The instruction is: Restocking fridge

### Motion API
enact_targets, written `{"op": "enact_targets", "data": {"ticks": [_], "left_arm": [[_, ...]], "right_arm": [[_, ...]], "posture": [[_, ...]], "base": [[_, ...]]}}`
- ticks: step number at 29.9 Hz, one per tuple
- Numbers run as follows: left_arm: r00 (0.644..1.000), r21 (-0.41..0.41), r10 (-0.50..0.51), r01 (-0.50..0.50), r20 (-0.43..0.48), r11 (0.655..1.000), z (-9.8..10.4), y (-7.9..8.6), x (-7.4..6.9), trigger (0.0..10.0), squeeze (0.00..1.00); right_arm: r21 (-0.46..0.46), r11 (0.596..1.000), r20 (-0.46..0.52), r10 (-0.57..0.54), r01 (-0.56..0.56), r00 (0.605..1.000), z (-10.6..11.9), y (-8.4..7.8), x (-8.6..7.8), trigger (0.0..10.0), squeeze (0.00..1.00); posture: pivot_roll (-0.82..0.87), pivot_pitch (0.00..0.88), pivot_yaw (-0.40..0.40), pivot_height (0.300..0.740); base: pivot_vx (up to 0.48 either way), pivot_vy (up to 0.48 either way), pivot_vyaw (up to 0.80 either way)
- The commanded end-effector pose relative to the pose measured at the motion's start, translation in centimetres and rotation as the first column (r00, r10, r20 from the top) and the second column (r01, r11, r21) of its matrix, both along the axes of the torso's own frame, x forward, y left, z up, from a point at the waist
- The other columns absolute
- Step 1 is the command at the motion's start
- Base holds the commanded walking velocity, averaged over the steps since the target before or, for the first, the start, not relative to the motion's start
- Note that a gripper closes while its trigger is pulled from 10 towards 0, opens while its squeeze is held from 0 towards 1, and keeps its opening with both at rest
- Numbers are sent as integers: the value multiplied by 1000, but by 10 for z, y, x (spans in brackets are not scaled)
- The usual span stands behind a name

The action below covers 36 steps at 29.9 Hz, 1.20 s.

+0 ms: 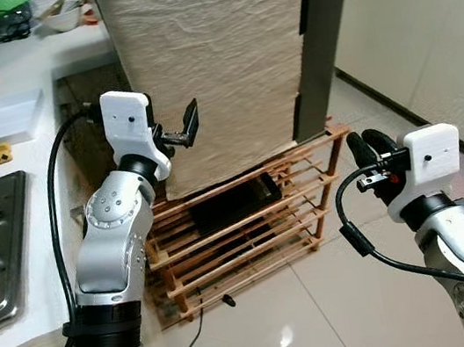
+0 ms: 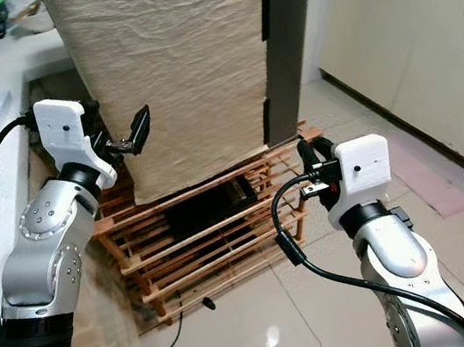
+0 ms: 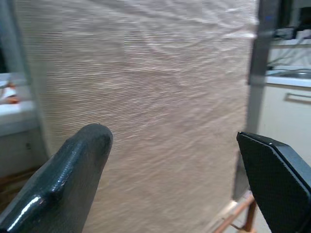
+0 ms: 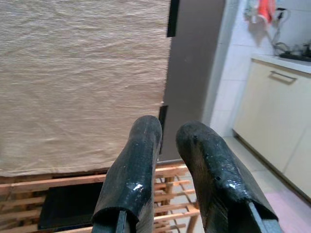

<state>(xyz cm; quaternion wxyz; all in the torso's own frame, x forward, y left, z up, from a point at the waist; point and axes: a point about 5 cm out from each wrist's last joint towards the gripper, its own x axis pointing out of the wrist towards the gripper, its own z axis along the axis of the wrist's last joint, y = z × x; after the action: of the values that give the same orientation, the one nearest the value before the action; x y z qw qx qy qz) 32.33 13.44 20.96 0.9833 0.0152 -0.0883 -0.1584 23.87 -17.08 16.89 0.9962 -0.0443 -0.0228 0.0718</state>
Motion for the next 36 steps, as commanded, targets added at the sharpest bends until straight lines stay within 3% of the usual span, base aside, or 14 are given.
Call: {"op": "enact_targets", "data": {"ticks": [1, 17, 36], "left_arm": [[1000, 21, -21, 20, 21, 1000, 6, -3, -1, 10000, 0], [993, 56, -113, 111, 37, 992, 4, -21, -8, 10000, 0], [996, 29, -92, 92, -2, 995, -1, -20, -12, 10000, 0]], "right_arm": [[1, 1000, 20, -3, 3, 1000, 5, -2, 0, 10000, 0], [27, 999, 10, -18, 18, 1000, 4, -3, -1, 10000, 0], [30, 999, 1, -30, 30, 1000, 3, -3, 0, 10000, 0]], "posture": [[-36, 3, 27, 740], [-32, 19, 33, 740], [-27, 34, 34, 740]], "base": [[0, 0, 0], [0, 123, -76], [0, 0, 0]]}}
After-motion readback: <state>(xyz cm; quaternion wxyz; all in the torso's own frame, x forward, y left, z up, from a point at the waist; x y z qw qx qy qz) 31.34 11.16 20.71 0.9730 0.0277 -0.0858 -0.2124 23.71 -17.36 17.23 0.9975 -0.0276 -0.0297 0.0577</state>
